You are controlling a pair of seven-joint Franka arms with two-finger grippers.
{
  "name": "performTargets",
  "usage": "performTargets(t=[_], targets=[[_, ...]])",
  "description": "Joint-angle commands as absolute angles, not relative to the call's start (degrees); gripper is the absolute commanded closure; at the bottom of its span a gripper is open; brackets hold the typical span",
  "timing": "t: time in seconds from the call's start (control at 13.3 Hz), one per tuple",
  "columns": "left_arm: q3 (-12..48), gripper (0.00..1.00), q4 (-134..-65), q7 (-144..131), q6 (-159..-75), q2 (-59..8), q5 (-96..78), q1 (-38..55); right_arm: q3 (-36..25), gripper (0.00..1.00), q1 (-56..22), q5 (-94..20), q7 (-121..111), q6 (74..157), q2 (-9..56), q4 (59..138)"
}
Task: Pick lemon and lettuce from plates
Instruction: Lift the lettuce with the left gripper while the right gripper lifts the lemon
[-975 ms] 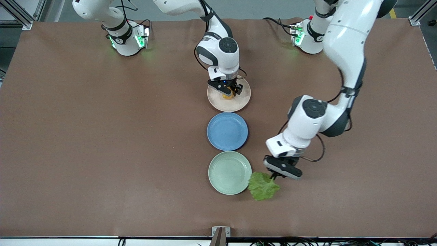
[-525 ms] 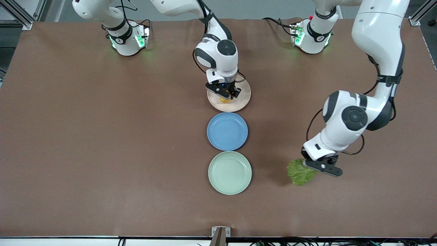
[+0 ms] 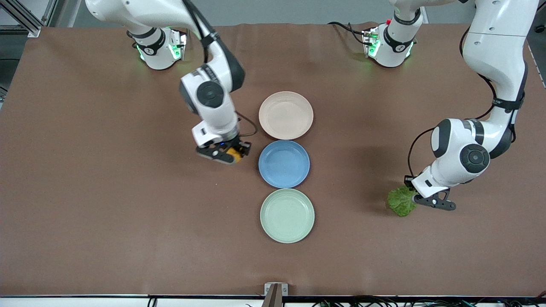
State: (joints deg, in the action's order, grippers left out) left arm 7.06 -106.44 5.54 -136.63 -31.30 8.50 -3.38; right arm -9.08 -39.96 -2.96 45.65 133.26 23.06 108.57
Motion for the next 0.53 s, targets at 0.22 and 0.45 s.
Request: performTargets(t=[0.22, 0.45], targets=[[7.9, 0.0, -106.7, 4.4, -135.0, -25.5, 9.1, -3.5, -7.6, 0.98, -20.9, -2.8, 16.7, 134.8, 19.7, 117.0], [7.9, 0.0, -104.8, 1.6, -128.9, -19.4, 9.1, -3.4, -7.5, 0.98, -14.6, -3.3, 4.6, 137.7, 20.3, 118.8]])
